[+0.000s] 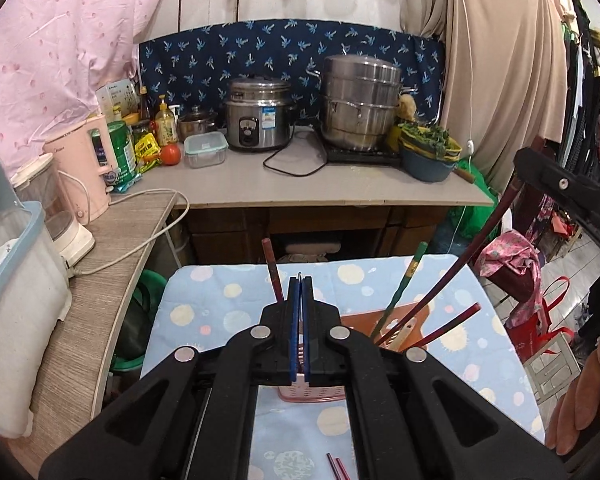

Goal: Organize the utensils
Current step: 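Lower the spoon and chopstick into the pink basket and open both tools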

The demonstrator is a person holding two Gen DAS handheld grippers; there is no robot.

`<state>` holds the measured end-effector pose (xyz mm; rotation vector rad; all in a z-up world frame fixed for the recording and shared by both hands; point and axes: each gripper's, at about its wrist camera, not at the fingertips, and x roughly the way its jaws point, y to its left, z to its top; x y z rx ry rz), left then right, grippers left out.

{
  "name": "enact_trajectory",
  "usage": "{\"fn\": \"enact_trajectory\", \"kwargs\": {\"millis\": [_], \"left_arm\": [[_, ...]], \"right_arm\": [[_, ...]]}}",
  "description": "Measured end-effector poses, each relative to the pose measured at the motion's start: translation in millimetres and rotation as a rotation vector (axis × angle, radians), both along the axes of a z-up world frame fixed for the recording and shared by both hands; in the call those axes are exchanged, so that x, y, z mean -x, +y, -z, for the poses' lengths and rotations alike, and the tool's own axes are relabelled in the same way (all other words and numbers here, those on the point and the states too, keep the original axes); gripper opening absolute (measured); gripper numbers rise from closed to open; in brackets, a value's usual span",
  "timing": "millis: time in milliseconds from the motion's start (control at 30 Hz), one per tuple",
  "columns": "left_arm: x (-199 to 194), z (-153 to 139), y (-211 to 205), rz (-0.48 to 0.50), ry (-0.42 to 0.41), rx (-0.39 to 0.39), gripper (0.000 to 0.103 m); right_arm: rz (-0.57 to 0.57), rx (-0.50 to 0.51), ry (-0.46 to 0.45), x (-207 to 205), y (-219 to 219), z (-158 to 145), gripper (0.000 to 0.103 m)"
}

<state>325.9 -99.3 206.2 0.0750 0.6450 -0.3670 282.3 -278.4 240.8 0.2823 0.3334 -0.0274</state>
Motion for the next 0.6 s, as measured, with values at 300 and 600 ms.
{"fn": "enact_trajectory", "kwargs": {"millis": [300,600], "left_arm": [[-15,28,-7,-0.004,0.054,-0.019,0.001],[-17,33,-6,-0.012,0.058,0.003,0.002]], "right_arm": [[-0.018,0.018,0.118,-21,7,48,0.007],[-0.028,0.021,0.156,-21,8,63,0.011]]}}
